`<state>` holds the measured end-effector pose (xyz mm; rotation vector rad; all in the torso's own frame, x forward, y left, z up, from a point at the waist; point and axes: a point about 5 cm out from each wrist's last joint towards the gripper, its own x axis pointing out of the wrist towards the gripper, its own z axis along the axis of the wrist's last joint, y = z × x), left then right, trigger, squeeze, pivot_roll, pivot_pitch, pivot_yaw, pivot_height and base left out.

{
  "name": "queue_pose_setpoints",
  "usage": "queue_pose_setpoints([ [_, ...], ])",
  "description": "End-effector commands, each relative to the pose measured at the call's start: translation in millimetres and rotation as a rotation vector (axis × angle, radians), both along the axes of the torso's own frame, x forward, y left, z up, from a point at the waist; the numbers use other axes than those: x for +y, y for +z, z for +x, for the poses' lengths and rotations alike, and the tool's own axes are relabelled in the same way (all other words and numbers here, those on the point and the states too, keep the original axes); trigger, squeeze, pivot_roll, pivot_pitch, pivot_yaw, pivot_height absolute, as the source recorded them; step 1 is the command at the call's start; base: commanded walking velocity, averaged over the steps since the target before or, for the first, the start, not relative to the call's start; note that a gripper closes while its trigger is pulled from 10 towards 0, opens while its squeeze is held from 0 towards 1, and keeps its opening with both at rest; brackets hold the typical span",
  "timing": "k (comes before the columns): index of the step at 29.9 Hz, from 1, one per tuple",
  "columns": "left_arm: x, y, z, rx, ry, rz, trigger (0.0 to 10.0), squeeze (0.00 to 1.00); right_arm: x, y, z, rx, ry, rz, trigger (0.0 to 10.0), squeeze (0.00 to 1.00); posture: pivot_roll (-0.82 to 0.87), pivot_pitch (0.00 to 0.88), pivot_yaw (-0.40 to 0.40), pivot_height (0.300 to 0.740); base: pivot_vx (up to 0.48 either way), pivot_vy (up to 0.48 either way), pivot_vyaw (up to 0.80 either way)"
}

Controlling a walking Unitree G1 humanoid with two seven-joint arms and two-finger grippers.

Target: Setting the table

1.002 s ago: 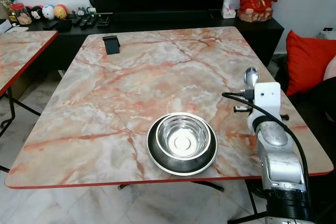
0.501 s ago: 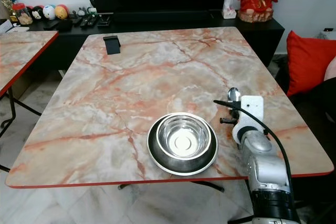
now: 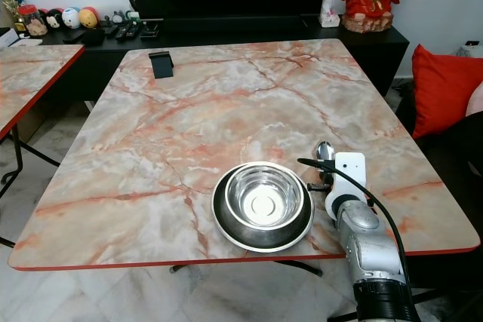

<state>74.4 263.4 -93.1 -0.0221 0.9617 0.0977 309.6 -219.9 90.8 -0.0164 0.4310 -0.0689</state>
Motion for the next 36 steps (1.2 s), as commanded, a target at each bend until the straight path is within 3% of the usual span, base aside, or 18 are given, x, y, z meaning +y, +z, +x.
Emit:
queue_pose_setpoints([
  [1, 4.7, -0.2, -5.8, 0.023, 0.013, 0.006, 10.0, 0.00, 4.0, -3.0, 0.8, 0.010, 0.014, 0.003, 10.0, 0.00, -0.11, 0.000, 0.040, 0.740, 0.000, 0.000, 0.00],
  [30, 3.8, -0.5, -6.5, 0.024, 0.012, 0.004, 10.0, 0.00, 12.3, -8.9, -7.1, 0.092, 0.052, -0.011, 10.0, 0.00, -0.11, 0.000, 0.034, 0.740, 0.000, 0.000, 0.00],
  [31, 3.8, -0.5, -6.4, 0.023, 0.012, 0.003, 10.0, 0.00, 13.0, -8.9, -7.0, 0.092, 0.054, -0.007, 10.0, 0.42, -0.11, 0.000, 0.034, 0.740, 0.000, 0.000, 0.00],
  [32, 3.9, -0.4, -6.3, 0.023, 0.012, 0.003, 10.0, 0.00, 13.3, -8.8, -6.8, 0.091, 0.054, -0.004, 10.0, 0.74, -0.11, 0.000, 0.036, 0.740, 0.000, 0.000, 0.00],
  [33, 4.0, -0.4, -6.3, 0.023, 0.012, 0.003, 10.0, 0.00, 13.5, -8.8, -6.7, 0.091, 0.055, -0.004, 10.0, 0.74, -0.11, 0.000, 0.036, 0.740, 0.000, 0.000, 0.00],
  [34, 4.0, -0.4, -6.3, 0.023, 0.012, 0.003, 10.0, 0.00, 13.5, -8.9, -6.8, 0.091, 0.055, -0.004, 10.0, 0.94, -0.11, 0.000, 0.036, 0.740, 0.000, 0.000, 0.00],
  [36, 3.9, -0.4, -6.3, 0.023, 0.012, 0.003, 10.0, 0.00, 13.5, -8.9, -6.8, 0.091, 0.055, -0.005, 10.0, 0.94, -0.11, 0.000, 0.036, 0.740, 0.000, 0.000, 0.00],
])
